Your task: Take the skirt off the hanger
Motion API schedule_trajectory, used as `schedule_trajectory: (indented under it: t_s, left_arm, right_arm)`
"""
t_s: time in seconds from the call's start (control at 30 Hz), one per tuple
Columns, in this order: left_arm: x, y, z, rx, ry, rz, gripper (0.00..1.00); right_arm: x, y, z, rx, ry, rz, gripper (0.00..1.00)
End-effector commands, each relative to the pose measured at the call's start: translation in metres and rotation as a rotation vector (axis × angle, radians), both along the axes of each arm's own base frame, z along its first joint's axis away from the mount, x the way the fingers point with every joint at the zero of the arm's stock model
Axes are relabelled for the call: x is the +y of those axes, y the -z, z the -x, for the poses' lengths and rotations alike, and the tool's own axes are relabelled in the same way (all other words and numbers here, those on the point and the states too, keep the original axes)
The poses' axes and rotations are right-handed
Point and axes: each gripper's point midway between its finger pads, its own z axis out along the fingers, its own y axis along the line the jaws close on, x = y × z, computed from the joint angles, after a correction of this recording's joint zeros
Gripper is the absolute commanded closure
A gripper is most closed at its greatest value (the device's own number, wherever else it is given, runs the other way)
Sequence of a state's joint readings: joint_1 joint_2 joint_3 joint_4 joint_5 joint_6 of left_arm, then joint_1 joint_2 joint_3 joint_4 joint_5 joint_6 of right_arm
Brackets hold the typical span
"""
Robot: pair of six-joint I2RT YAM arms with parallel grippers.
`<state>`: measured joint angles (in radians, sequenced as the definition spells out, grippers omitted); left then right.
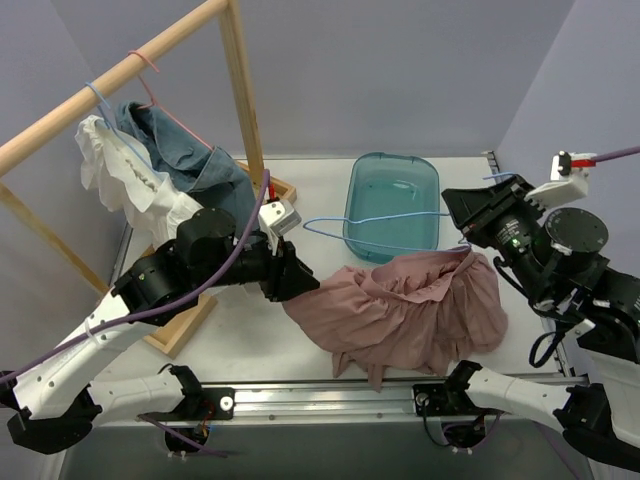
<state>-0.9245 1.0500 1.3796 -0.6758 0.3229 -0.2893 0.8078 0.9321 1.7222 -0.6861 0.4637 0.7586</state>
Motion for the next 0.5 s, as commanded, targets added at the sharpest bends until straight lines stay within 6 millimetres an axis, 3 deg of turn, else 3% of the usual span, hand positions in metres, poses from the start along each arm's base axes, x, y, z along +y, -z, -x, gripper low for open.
schedule_trajectory:
  t_s: [0.0,0.1,0.37,0.47]
  left_arm:
    - [0.006,-0.063,0.005,-0.165,0.021,0.159,0.47]
    - [0.024,-0.083,0.009,-0.242,-0.008,0.179,0.32]
    - [0.066,-0.110,0.038,-0.414,0.024,0.216,0.19]
    - [0.063,-0.110,0.046,-0.443,0.092,0.204,0.15]
  right_arm:
    - [0.017,-0.013,-0.011,-0.026,-0.028,0.017,1.00]
    - [0.015,0.005,-0.014,0.015,-0.016,0.089,1.00]
    - [0.020,0.024,-0.007,0.062,-0.076,0.176,1.00]
    - [0.031,0.028,-0.006,0.071,-0.135,0.202,1.00]
